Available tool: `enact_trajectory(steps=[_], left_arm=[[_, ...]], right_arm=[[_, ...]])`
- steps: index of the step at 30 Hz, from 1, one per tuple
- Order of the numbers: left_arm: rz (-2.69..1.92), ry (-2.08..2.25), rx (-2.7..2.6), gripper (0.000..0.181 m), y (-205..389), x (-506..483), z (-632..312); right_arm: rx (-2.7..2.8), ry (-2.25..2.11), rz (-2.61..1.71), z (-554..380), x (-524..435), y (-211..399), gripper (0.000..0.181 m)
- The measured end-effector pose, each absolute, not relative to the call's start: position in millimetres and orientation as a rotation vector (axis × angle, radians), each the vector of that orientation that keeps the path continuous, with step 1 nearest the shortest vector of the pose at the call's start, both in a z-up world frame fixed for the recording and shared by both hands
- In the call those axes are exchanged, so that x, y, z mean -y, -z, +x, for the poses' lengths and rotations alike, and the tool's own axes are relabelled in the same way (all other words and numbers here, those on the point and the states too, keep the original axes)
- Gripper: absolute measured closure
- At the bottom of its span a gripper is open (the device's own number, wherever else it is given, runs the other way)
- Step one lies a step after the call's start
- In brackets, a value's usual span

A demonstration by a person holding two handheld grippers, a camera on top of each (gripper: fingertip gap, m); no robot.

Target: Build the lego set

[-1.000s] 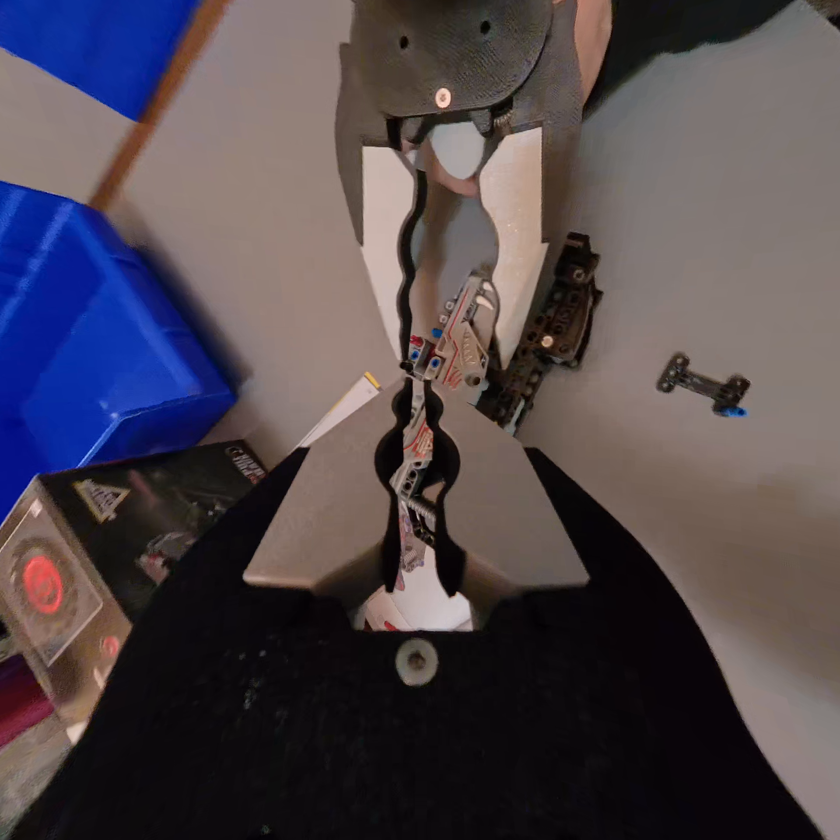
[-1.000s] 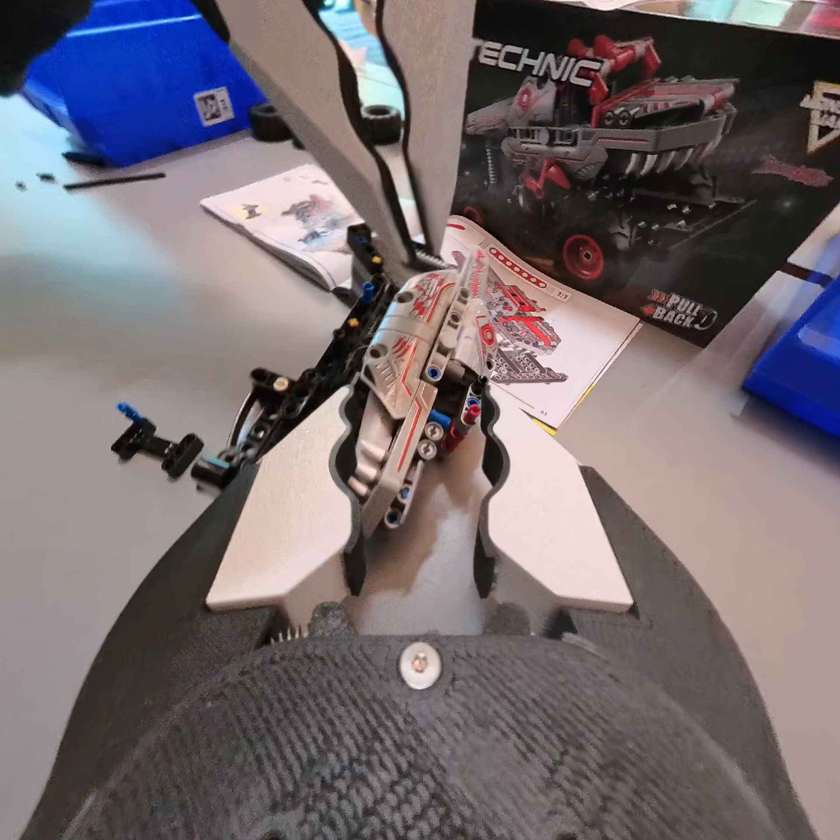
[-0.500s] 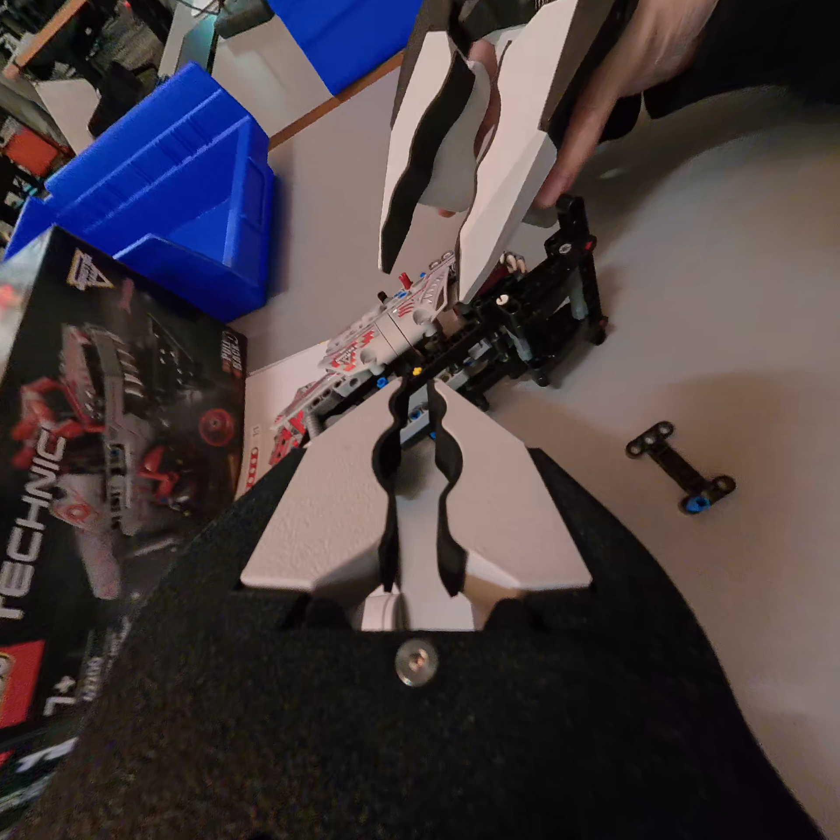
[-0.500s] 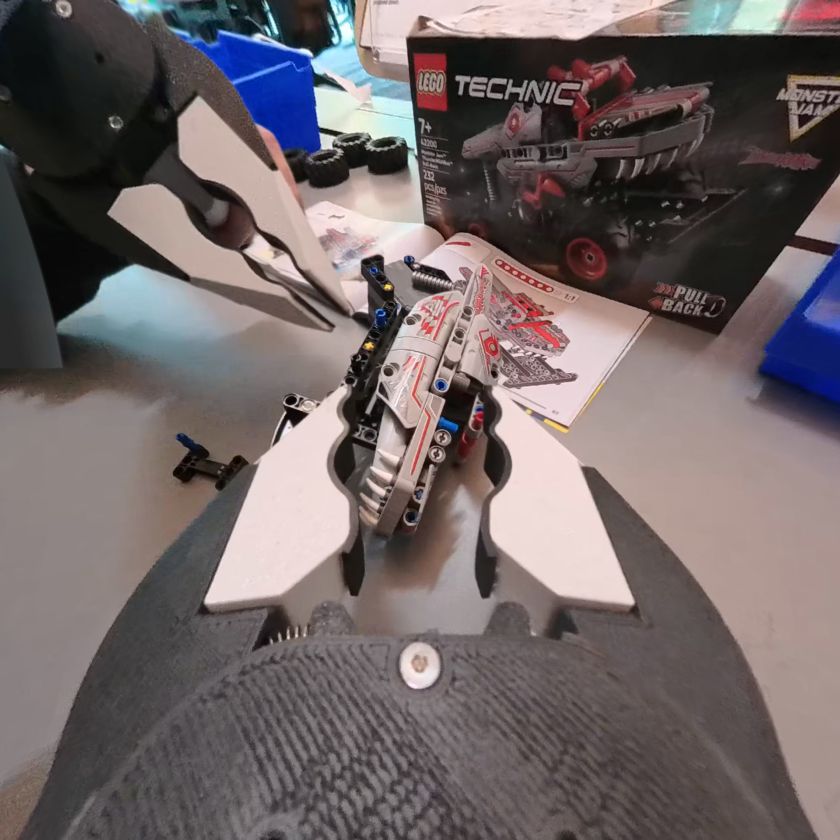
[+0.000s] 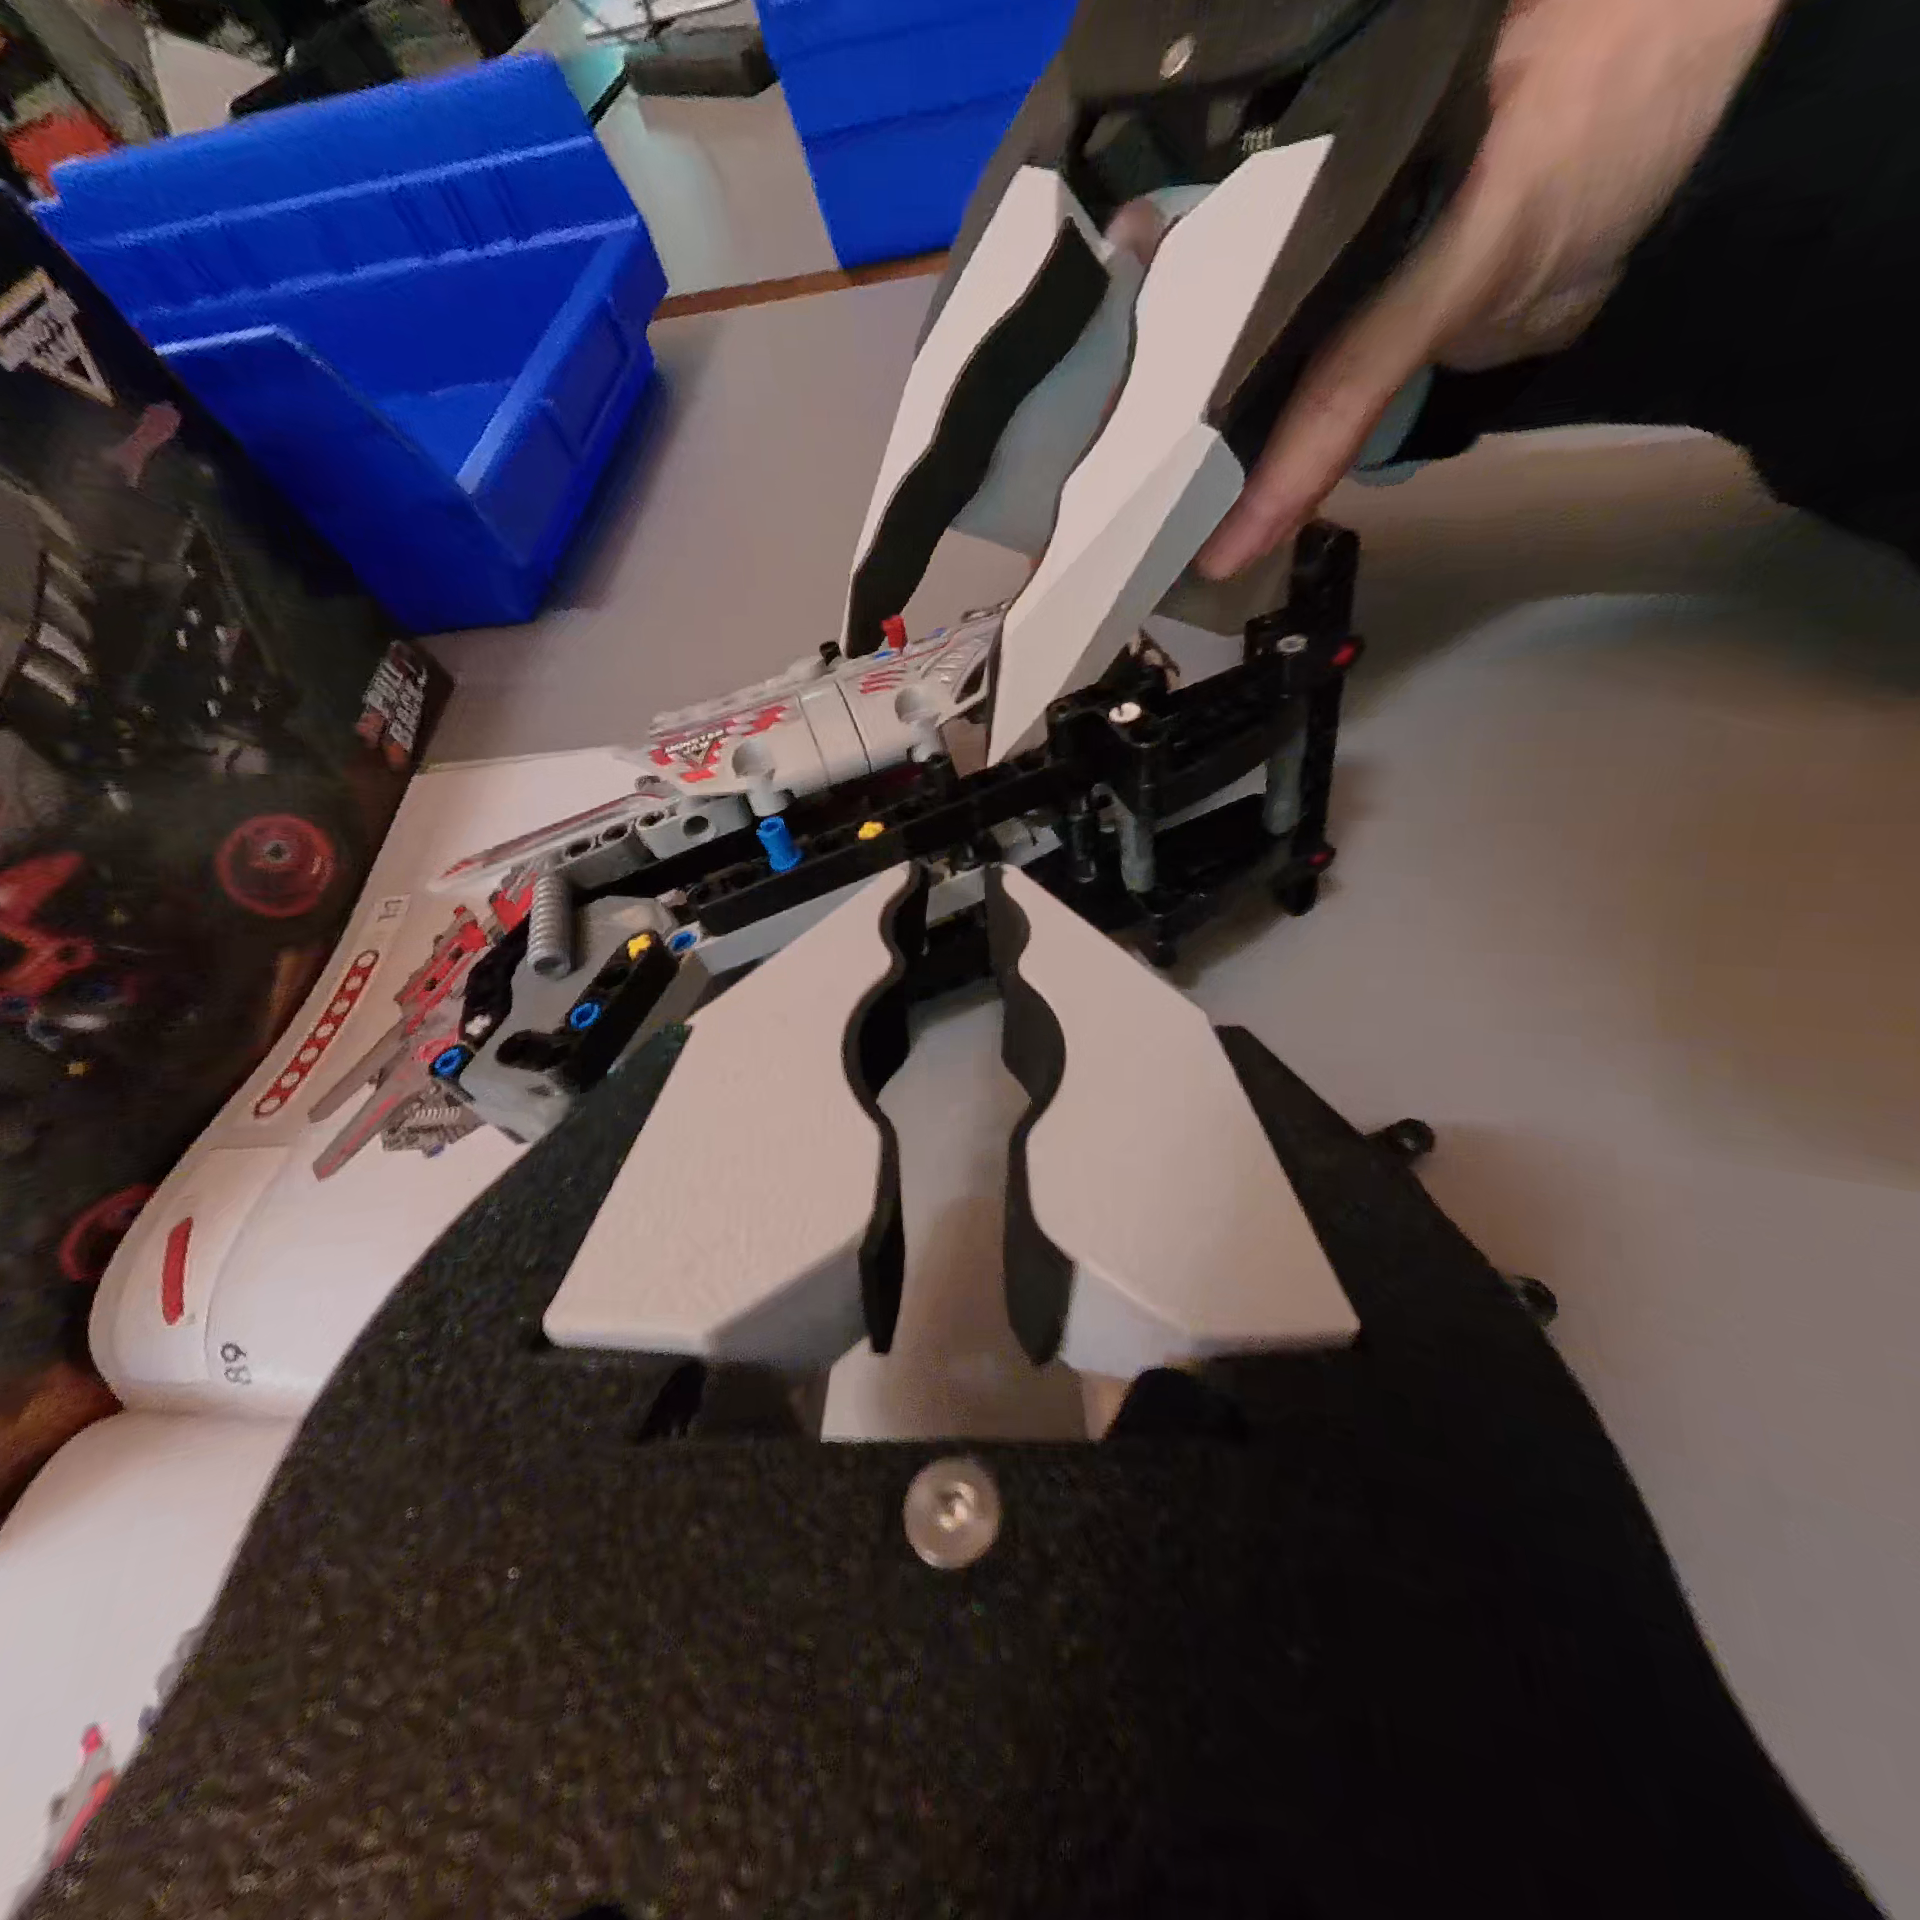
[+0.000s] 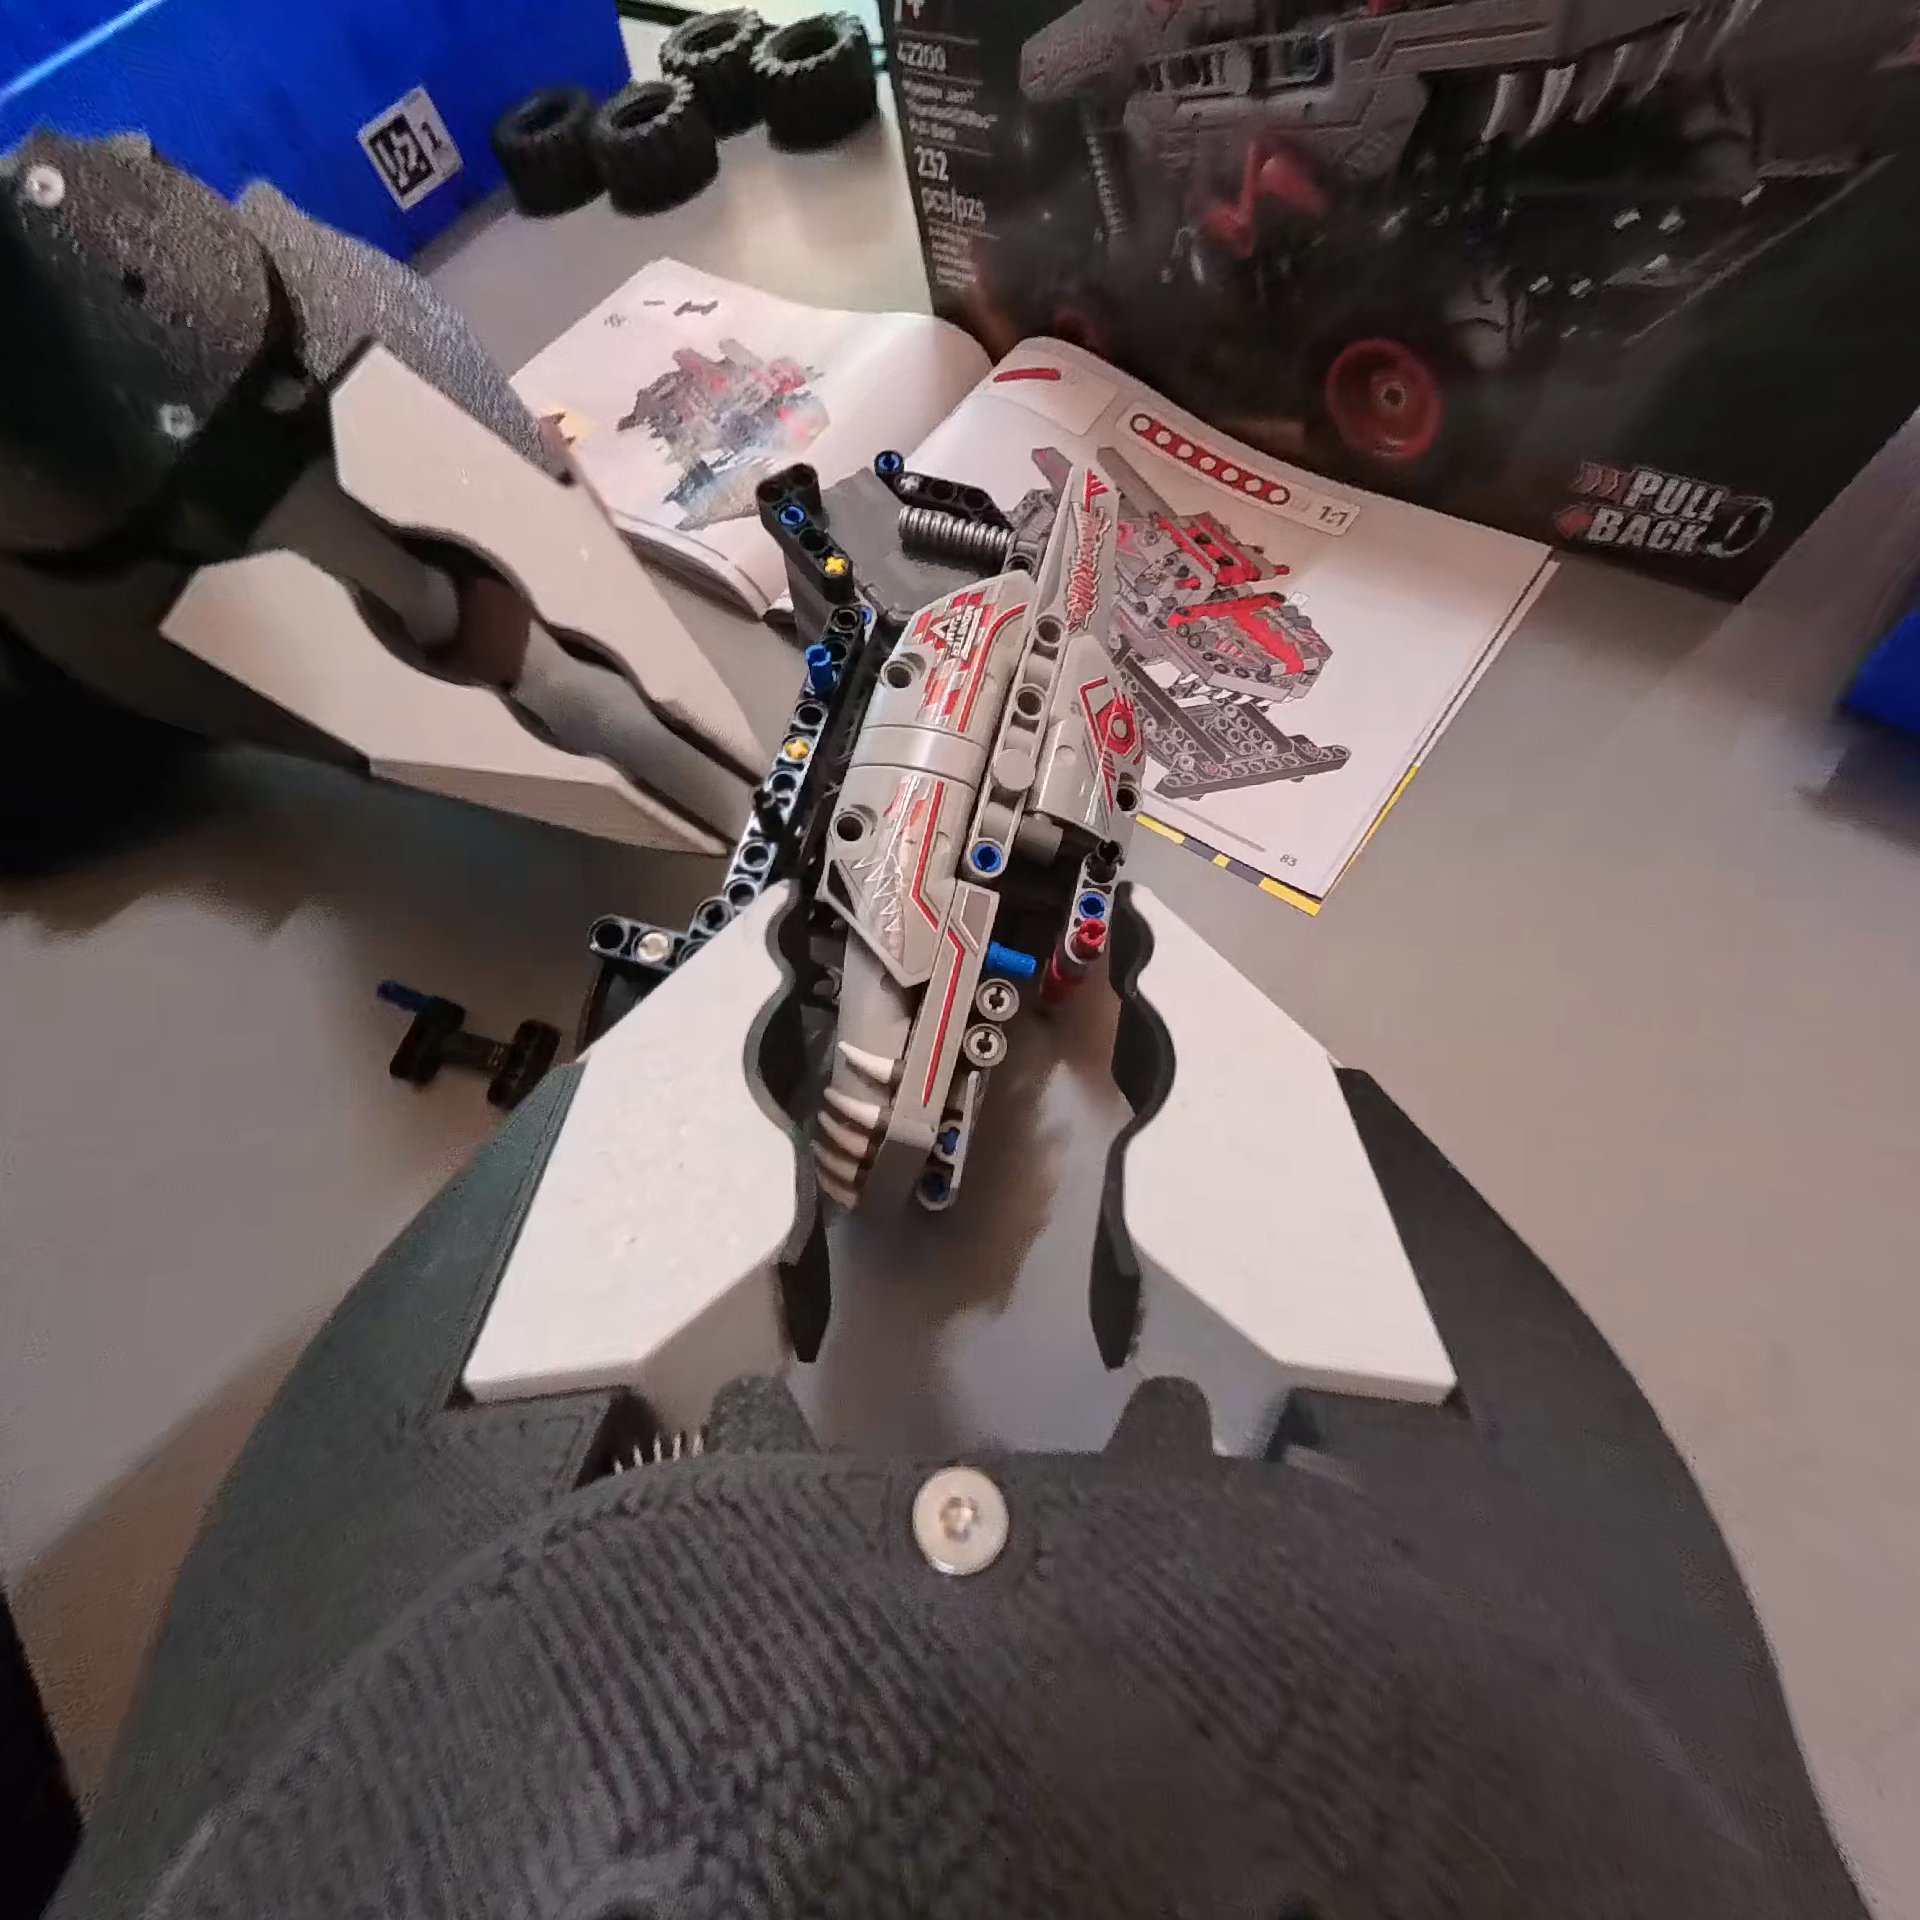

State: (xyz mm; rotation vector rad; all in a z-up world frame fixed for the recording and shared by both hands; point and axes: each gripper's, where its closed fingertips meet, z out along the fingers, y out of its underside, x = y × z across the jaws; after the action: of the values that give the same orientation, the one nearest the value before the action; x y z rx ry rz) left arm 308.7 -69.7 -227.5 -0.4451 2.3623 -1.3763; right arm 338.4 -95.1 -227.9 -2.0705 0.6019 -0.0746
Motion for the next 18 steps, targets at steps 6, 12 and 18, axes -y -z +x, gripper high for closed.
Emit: enact_trajectory(steps=[6, 12, 18], left_arm=[[-0.532, 1.434, -2.308, 0.179, 227.7, 73.2, 315.0], [-0.568, 1.469, -2.291, 0.181, 226.7, 75.0, 315.4], [-0.553, 1.439, -2.258, 0.179, 225.4, 74.6, 317.5]], right_arm=[[-0.632, 0.166, -2.006, 347.4, 90.7, 233.0, 0.125], [-0.652, 0.184, -1.916, 350.3, 90.5, 231.1, 0.126], [-0.690, 0.172, -1.861, 353.0, 89.6, 230.1, 0.126]])
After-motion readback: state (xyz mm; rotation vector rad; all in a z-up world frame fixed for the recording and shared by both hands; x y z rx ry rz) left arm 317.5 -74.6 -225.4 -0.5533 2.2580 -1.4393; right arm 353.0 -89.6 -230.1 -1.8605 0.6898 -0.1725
